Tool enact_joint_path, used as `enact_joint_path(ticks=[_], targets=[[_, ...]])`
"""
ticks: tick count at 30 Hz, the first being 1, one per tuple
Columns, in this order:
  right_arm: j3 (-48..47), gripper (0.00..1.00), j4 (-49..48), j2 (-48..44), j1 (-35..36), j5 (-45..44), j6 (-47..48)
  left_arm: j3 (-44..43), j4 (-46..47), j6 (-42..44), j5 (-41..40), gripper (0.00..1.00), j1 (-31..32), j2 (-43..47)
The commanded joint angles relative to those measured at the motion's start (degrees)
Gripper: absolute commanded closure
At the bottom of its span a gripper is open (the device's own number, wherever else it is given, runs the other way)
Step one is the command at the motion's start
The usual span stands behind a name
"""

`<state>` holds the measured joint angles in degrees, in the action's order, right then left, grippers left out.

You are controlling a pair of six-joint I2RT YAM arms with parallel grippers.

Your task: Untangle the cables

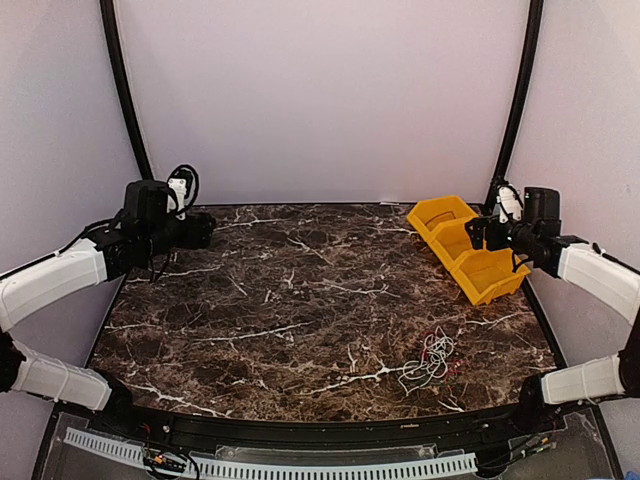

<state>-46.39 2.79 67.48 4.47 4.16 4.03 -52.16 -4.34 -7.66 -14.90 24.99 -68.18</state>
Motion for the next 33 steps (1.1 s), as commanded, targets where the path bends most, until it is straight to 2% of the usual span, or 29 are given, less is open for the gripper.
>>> enact_joint_path(ticks=[1,2,4,7,12,20,25,26,28,33], targets=[[3.1,0.01,-8.2,-1.7,-1.7,5.8,1.2,2.3,5.6,-0.3,8.0,0.28,-0.9,-0.6],[3.2,0.01,-7.8,-1.7,-2.0,8.0,2.9,2.6,6.2,-0.4,9.6,0.29,-0.9,-0.9],[2.5,0.02,-5.1,-1.1,-2.5,13.3,6.7,3.1,7.3,-0.5,13.0,0.38,-1.2,-1.4],[-0.1,0.04,-3.0,0.3,-2.5,16.0,8.2,3.2,8.0,-1.1,18.6,0.48,-1.2,-2.5],[-7.2,0.08,3.7,4.8,0.7,13.4,11.8,2.2,8.4,-2.9,25.4,0.52,-0.3,-5.0],[-20.6,0.29,15.8,18.0,4.6,10.2,13.9,1.4,7.8,-3.1,30.7,0.40,2.8,-6.6],[-28.5,0.41,21.6,28.3,5.3,8.6,12.8,1.0,7.5,-2.9,31.3,0.39,3.6,-6.8],[-29.9,0.43,22.6,30.3,5.3,8.4,12.8,0.9,7.4,-2.8,31.5,0.34,3.6,-6.9],[-32.6,0.46,23.8,34.0,5.4,7.0,12.0,0.7,7.2,-2.6,32.0,0.28,3.8,-7.0],[-38.6,0.47,27.2,42.0,5.5,5.3,10.6,0.6,7.3,-2.2,32.5,0.24,4.1,-6.7]])
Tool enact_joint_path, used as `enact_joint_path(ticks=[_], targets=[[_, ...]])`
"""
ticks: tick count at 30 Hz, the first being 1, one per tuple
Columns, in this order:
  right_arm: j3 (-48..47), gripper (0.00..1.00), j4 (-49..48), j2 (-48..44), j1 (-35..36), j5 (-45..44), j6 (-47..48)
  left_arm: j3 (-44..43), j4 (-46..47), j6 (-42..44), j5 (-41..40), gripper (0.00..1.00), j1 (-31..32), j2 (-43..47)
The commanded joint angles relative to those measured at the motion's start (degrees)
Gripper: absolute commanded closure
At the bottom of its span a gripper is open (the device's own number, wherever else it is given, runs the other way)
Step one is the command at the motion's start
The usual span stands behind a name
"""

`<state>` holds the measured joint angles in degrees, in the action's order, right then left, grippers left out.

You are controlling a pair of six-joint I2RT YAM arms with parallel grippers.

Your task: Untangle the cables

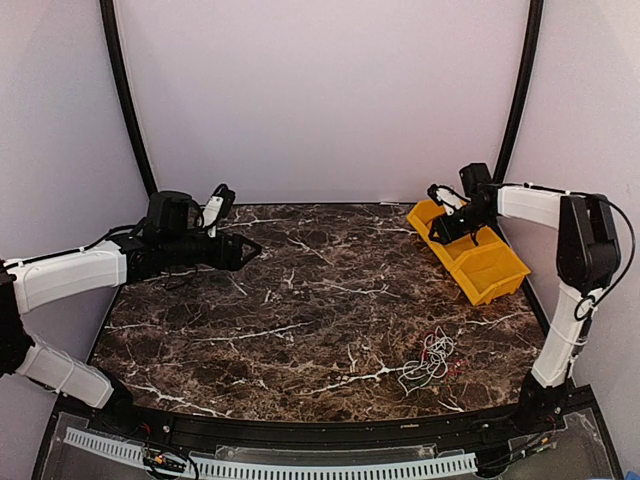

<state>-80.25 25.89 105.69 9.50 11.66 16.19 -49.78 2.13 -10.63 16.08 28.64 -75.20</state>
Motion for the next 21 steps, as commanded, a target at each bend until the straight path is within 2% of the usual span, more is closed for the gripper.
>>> enact_joint_path(ticks=[1,10,21], targets=[[-5.5,0.47,4.7,5.0,0.5,-2.4,-1.7,-1.8,0.7,0.9,1.6,0.24,0.4,0.3],[-9.6,0.48,7.8,11.9,0.7,-5.4,-2.5,-1.9,0.4,1.8,1.0,0.24,0.6,1.2],[-8.4,0.51,7.1,11.3,1.1,-7.7,-1.2,-1.7,0.5,2.0,1.2,0.23,0.6,1.5]])
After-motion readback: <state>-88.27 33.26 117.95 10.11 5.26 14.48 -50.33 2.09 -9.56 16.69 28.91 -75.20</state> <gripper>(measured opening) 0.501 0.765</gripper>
